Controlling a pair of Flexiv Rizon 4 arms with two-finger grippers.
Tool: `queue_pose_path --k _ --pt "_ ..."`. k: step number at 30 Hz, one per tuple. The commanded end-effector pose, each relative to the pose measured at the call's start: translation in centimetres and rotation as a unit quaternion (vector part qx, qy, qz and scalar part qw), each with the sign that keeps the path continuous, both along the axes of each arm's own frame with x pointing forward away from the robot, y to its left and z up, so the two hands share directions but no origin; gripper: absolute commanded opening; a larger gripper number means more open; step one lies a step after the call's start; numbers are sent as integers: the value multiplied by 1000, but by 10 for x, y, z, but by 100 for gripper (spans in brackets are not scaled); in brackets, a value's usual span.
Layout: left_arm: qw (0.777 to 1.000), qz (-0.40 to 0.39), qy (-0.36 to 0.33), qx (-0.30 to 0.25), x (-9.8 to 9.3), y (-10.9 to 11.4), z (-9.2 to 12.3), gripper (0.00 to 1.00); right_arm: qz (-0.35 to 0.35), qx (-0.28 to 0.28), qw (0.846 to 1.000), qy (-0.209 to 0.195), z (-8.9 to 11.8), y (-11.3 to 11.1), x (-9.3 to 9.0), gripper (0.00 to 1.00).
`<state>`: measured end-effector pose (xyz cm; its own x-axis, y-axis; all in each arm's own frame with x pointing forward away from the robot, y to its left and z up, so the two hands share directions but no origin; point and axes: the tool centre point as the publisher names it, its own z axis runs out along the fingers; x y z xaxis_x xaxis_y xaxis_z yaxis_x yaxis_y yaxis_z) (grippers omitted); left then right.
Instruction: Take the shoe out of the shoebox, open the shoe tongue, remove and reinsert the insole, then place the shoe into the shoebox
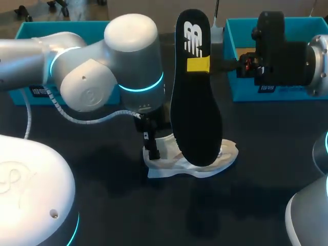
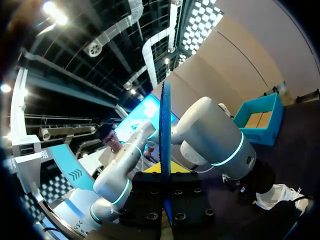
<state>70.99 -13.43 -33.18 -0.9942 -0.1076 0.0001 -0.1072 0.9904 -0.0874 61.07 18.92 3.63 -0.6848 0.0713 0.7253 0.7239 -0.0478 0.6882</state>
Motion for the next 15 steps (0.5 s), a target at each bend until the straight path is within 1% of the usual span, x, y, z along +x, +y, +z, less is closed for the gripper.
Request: queue_pose_path --k 1,8,10,11,14,15 --pt "1000 -4 1 -8 11 -6 3 100 -9 2 1000 0 2 7 -8 0" --pt "1000 -1 -16 -14 34 -26 1 100 -9 2 1000 0 2 7 -8 0" --pt "999 -6 -16 -27 44 -37 -3 100 -9 2 1000 0 2 7 -8 0" --pt "1000 -3 -18 -24 48 -41 -6 100 -9 2 1000 0 2 7 -8 0" --pt "999 -7 -32 -31 57 -53 -12 100 -9 2 1000 0 2 7 -8 0" --pt "998 -10 -34 -43 58 -57 -14 100 -9 2 1000 0 2 7 -8 0"
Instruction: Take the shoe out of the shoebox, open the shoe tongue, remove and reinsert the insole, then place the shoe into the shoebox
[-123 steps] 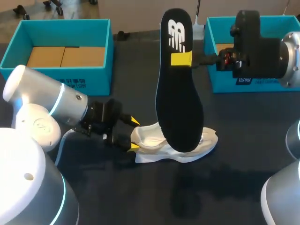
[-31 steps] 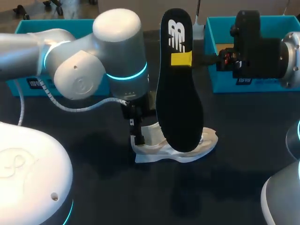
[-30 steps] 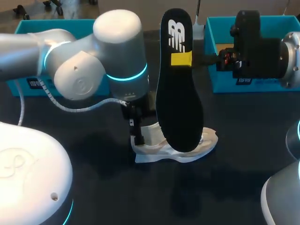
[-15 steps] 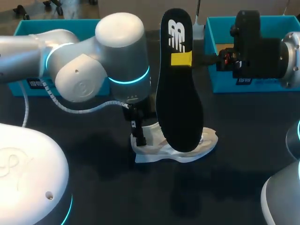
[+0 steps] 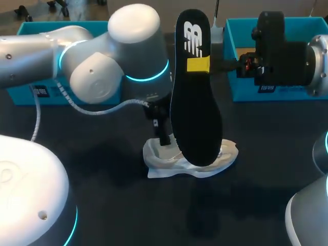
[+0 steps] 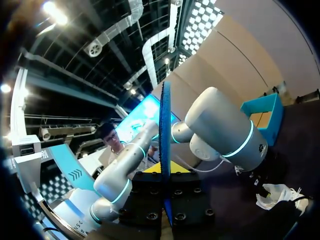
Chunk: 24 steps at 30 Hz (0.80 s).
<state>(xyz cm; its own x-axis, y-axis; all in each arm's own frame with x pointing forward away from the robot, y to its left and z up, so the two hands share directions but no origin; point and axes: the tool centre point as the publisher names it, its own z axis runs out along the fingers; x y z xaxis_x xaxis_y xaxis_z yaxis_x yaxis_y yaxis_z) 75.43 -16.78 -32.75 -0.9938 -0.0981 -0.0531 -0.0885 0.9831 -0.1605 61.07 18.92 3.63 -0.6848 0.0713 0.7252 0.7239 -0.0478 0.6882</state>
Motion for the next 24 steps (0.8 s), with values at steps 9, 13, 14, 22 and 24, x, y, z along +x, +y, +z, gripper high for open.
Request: queue_pose_path --k 9,13,14,22,24 --pt "1000 -27 0 -8 21 -48 -42 100 -9 2 1000 0 2 7 -8 0" --pt "999 -32 6 -13 17 -51 -48 88 -9 2 1000 0 2 7 -8 0" --pt "999 -29 10 -12 17 -51 -50 84 -9 2 1000 0 2 7 -8 0" --pt "999 -24 26 -16 18 -50 -61 42 -9 2 1000 0 2 7 -8 0" --pt "999 -23 27 -16 18 -49 -62 45 -9 2 1000 0 2 7 -8 0"
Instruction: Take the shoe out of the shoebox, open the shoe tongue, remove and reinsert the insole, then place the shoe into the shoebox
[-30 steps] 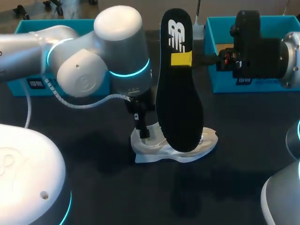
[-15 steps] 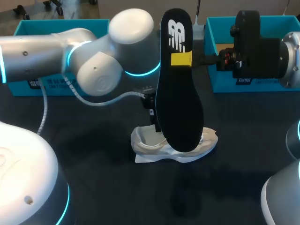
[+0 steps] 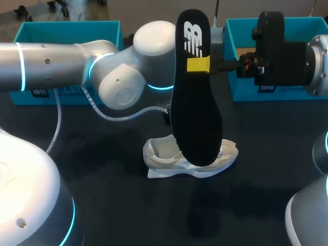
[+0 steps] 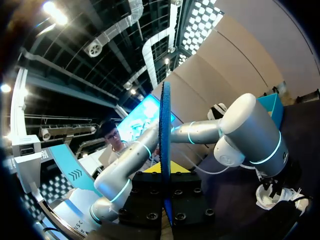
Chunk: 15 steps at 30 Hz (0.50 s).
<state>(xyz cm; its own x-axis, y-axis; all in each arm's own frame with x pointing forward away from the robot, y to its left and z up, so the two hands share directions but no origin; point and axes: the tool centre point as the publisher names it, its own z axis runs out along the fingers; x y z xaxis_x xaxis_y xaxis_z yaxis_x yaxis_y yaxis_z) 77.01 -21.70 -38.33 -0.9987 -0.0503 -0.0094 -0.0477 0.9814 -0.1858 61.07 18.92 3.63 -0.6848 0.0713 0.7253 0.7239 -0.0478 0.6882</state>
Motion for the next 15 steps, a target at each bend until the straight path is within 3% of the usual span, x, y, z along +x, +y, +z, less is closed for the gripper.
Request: queue_pose_path --k 1,11,15 --pt "1000 1 6 -2 2 1 -7 45 -9 2 1000 0 2 6 -8 0" --pt "1000 -5 19 -2 -8 1 -11 45 -9 2 1000 0 2 6 -8 0" --pt "1000 0 22 0 -8 0 -13 31 -9 2 1000 0 2 6 -8 0"
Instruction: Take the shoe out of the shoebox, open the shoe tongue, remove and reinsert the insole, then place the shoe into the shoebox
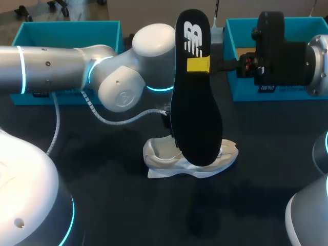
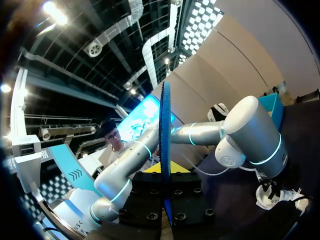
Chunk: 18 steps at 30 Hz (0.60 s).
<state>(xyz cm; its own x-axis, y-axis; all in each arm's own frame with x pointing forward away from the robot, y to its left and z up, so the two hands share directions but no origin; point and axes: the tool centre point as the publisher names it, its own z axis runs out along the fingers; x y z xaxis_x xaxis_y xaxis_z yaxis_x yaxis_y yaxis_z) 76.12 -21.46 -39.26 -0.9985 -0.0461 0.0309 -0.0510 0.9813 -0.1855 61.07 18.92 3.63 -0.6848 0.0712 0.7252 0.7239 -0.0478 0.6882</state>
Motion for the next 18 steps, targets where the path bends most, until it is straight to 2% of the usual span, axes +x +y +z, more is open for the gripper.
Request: queue_pose_path --k 1,2,3,12,18 --pt "1000 3 2 1 1 -2 -4 20 -9 2 1000 0 2 6 -8 0" --pt "1000 3 3 1 1 -2 -4 5 -9 2 1000 0 2 6 -8 0" --pt "1000 4 4 1 2 -2 -4 0 -9 2 1000 0 2 6 -8 0" --pt "999 -17 31 -10 6 -1 2 0 -9 2 1000 0 2 6 -8 0" --pt "994 -90 62 5 9 -2 10 0 -9 2 1000 0 2 6 -8 0"
